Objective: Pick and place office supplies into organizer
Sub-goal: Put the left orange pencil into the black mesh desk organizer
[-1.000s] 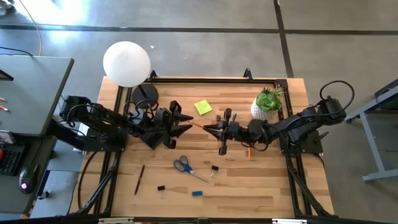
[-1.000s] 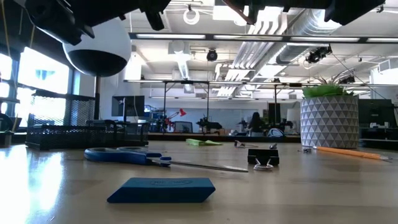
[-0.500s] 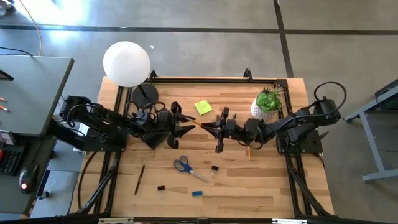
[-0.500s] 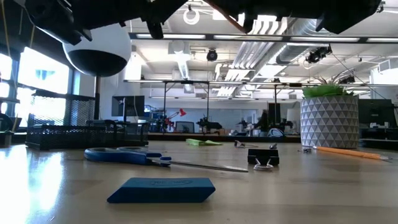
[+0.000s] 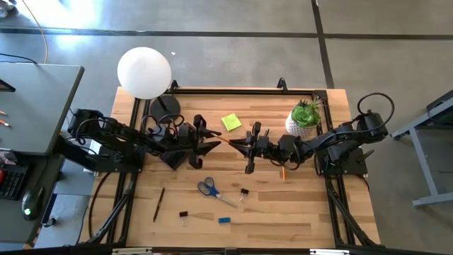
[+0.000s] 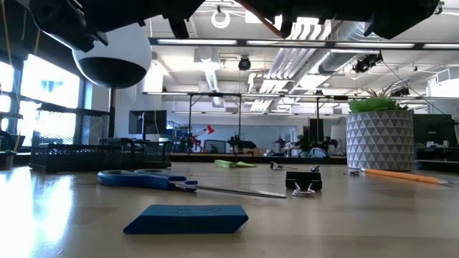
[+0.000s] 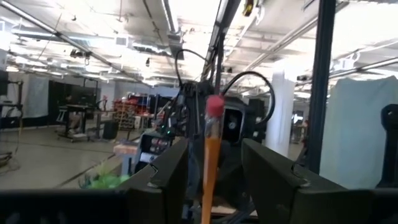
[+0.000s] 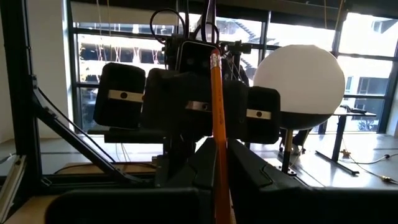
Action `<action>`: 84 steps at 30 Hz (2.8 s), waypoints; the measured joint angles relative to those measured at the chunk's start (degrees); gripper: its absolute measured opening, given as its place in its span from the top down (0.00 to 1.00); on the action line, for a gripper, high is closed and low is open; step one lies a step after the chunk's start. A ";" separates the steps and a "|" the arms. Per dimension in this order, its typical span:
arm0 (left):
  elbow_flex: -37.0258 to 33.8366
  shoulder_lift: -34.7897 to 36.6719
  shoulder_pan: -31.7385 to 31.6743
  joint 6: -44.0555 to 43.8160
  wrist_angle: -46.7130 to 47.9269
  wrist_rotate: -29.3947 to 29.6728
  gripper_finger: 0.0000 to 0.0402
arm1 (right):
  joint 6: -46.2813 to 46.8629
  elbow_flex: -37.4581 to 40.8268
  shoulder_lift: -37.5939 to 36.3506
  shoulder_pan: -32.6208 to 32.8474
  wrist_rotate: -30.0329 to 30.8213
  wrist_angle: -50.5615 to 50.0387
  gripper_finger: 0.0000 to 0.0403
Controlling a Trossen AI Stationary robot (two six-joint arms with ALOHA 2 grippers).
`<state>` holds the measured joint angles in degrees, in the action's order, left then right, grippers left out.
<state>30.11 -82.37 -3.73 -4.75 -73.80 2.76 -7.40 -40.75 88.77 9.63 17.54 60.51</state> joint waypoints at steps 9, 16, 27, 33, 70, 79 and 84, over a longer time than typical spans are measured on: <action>0.00 0.00 0.00 1.33 1.44 3.26 0.70 | 0.09 0.00 0.02 -0.02 0.15 -0.09 0.97; -0.02 0.00 0.04 1.37 1.85 2.40 0.97 | 0.09 0.00 0.02 -0.06 0.37 -1.23 0.96; -0.02 -0.02 0.00 1.49 4.10 2.45 0.98 | 1.43 0.00 0.04 -0.63 1.15 -3.56 0.92; -0.02 0.00 0.00 1.53 12.45 3.28 0.97 | 2.18 0.00 0.07 -0.63 2.05 -6.76 0.82; 5.19 65.49 9.75 -14.54 113.69 36.20 1.00 | 8.04 0.00 0.02 0.28 3.32 -24.74 0.75; 5.11 63.03 9.77 -16.79 118.21 36.43 1.00 | 8.96 0.00 0.00 0.28 3.32 -25.48 0.75; 5.11 63.01 9.77 -18.80 119.55 36.30 1.00 | 8.98 0.00 0.00 0.28 3.75 -26.18 0.75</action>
<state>35.22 -19.35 6.04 -23.55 45.75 39.06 1.58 -40.75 88.77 9.91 21.29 34.33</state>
